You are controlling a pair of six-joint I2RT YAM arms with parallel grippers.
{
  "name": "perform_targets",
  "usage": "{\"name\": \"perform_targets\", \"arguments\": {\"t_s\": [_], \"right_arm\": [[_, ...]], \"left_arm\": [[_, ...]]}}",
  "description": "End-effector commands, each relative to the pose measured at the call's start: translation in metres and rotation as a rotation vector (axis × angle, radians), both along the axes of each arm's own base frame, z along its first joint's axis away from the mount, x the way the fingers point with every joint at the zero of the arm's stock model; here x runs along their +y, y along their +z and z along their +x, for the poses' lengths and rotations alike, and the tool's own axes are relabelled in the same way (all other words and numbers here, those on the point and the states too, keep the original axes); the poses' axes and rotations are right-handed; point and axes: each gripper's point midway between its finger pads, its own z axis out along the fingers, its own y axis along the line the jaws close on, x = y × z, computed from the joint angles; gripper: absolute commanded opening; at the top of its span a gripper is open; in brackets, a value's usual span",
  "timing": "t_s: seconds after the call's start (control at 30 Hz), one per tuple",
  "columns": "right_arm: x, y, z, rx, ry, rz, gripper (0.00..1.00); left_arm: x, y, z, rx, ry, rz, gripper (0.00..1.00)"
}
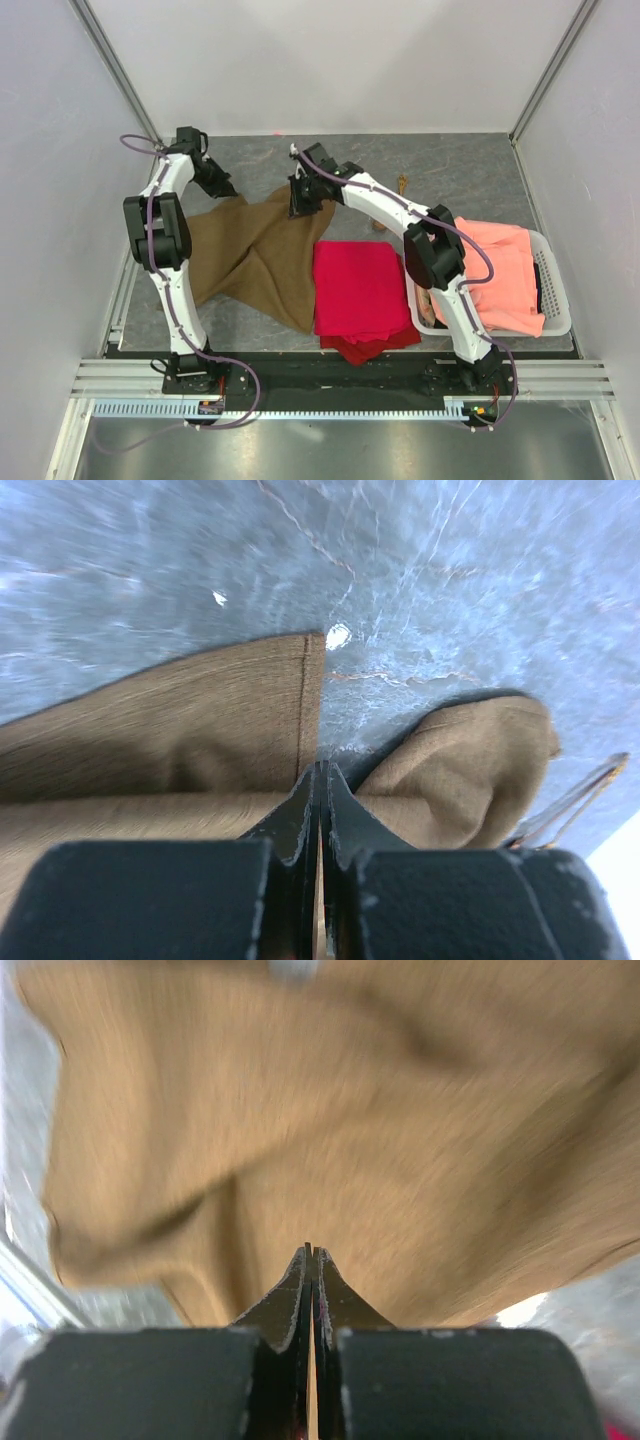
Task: Fold the napkin into a case and place the utensils inside
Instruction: Flatten out the crumpled napkin at the corner of the board.
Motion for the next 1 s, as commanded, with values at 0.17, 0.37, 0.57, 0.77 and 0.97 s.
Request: {"name": "perform_targets", "arguments": {"t_s": [0.17,0.37,0.57,0.77,0.97], "right_arm": [[0.011,-0.011,-0.072,0.073,0.17,-0.014,0.0],[0.009,-0.025,-0.09,0.11,0.177,-0.029,0.0],[0.011,-0.036,-0.105,0.113,0.217,-0.031,0.0],[0.012,-0.047,-0.114,0.132,0.229,-0.044,0.0],[0.016,-0.035,-0.103,0.113,0.191,-0.031,0.0]], "left_arm": [[0.016,-0.042,0.005,0.069,0.067,0.111,0.02],[0.032,-0.061,0.012,0.102,0.135,0.091,0.02],[0.055,-0.071,0.05,0.052,0.199,0.031,0.02],[0.082,-0.043,0.109,-0.13,0.212,-0.033,0.02],[0.107,0.027,0.116,-0.266,0.228,0.001,0.02]]}}
